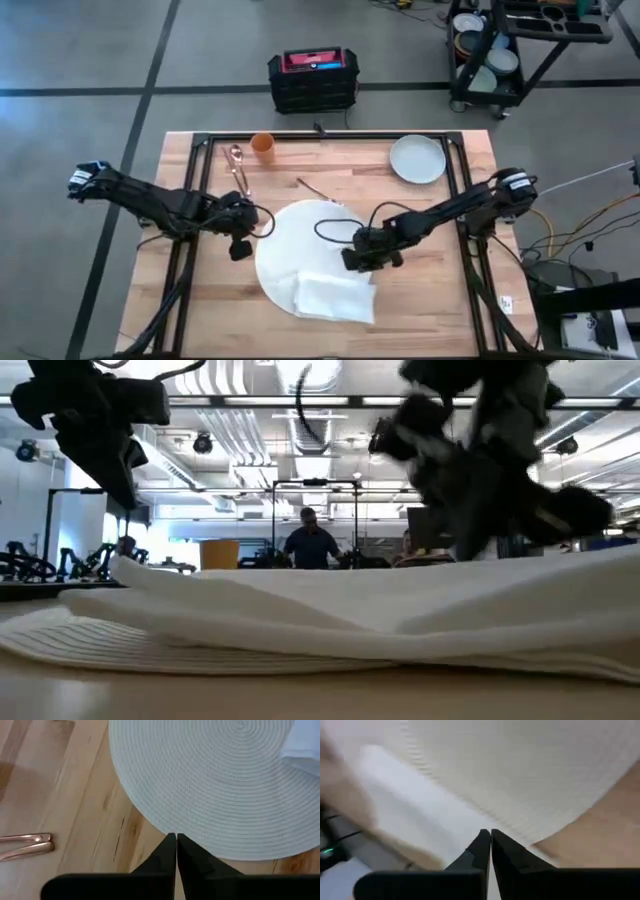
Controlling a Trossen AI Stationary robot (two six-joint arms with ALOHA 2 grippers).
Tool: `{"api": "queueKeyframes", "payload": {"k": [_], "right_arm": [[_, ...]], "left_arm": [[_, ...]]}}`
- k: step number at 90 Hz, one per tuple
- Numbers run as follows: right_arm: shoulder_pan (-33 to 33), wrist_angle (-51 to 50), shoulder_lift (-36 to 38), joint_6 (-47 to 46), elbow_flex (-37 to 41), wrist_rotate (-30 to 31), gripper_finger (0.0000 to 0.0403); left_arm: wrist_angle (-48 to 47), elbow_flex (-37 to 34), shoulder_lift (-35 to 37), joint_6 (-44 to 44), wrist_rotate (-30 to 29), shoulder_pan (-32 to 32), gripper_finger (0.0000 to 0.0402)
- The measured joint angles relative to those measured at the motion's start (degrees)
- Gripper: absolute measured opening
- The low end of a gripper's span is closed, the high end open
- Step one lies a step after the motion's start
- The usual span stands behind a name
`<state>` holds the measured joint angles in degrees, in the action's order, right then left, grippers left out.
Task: Set table place
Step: Adjust the white mat on the table
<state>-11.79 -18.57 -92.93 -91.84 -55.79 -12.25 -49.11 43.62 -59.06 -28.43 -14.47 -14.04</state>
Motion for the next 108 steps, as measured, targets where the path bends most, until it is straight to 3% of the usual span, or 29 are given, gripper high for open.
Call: {"api": "queueKeyframes", "payload": {"k": [11,19,36,49,64,74,89,99,108], "right_arm": [[4.22,-7.35,1.99,7.54,-4.86,6.55,0.0],[9.54,-11.18,-0.07,16.58,-6.63,8.0,0.0],[19.79,-10.74,-8.96,32.76,-13.63,6.03,0.0],[22.07,-17.37,-16.9,42.8,-22.51,1.83,0.0],[22.07,-24.22,-20.72,50.68,-30.56,1.77,0.0],[22.42,-25.61,-20.71,54.26,-31.98,1.75,0.0],[22.47,-33.38,-20.04,64.97,-32.43,1.31,0.0],[21.9,-36.82,-20.04,71.76,-32.35,1.35,0.0],[21.77,-35.84,-20.06,72.46,-32.21,1.59,0.0]], "left_arm": [[0.12,0.14,0.18,-0.72,0.01,0.0,0.0],[0.73,0.15,0.26,-0.05,-0.02,0.0,0.0],[2.33,0.13,0.53,0.78,0.46,0.0,0.0],[3.89,0.06,1.04,0.05,2.88,-0.07,0.0],[18.59,-0.98,0.44,-0.28,11.21,-0.61,0.0],[23.66,-3.92,-2.81,-6.63,13.62,-0.54,0.0],[35.94,-9.14,-9.57,-9.59,24.49,-2.43,0.0],[50.6,-11.59,-14.07,-12.35,24.92,-4.21,0.0],[55.14,-11.86,-17.78,-17.33,23.2,-4.85,0.0]]}}
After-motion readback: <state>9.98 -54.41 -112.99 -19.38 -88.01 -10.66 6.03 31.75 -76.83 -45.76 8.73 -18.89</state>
